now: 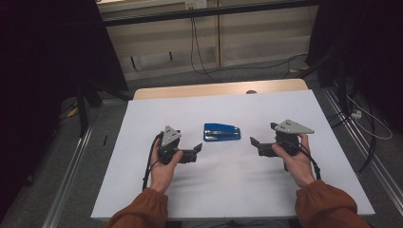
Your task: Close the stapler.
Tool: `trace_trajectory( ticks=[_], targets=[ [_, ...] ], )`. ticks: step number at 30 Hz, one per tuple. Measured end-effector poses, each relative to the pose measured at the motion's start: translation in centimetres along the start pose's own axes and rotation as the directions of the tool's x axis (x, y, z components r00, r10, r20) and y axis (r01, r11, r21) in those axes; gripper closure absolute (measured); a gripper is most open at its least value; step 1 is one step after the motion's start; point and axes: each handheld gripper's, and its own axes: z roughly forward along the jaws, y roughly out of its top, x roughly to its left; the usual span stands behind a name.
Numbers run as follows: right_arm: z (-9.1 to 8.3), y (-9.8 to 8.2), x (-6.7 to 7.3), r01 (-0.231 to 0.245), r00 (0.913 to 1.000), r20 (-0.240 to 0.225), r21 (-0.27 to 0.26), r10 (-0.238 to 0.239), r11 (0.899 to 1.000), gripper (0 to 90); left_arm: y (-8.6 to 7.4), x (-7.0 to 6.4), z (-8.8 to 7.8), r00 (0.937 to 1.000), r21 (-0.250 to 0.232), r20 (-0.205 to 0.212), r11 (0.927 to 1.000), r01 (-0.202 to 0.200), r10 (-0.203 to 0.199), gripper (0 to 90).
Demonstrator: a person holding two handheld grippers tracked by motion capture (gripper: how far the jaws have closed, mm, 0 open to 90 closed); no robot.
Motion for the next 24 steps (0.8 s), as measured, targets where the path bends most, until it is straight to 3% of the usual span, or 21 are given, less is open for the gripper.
trace_trajectory(
  ticks=[5,16,19,24],
  targets=[
    [-0.5,-0.4,0.1,0.003,0.9999,0.011,-0.004,-0.003,1.0,4.2,-0.3,0.0,-1.1,0.9994,-0.01,-0.034,0.9999,-0.003,0.003,3.4],
    [-2.3,-1.4,-0.3,0.001,0.9984,0.057,-0.035,0.001,0.999,3.1,-1.8,1.0,-3.9,0.9962,-0.041,-0.067,0.9977,0.054,-0.057,3.3],
    [-2.7,-1.6,-0.4,-0.01,0.9983,0.057,-0.037,0.012,0.999,3.1,-2.4,1.2,-4.6,0.994,-0.029,-0.086,0.9975,0.065,-0.067,3.1],
    [-3.3,-2.0,-0.7,-0.008,0.9961,0.088,-0.04,0.011,0.999,3.0,-2.9,1.3,-5.8,0.9933,-0.033,-0.108,0.9987,0.039,-0.042,3.1]
  ],
)
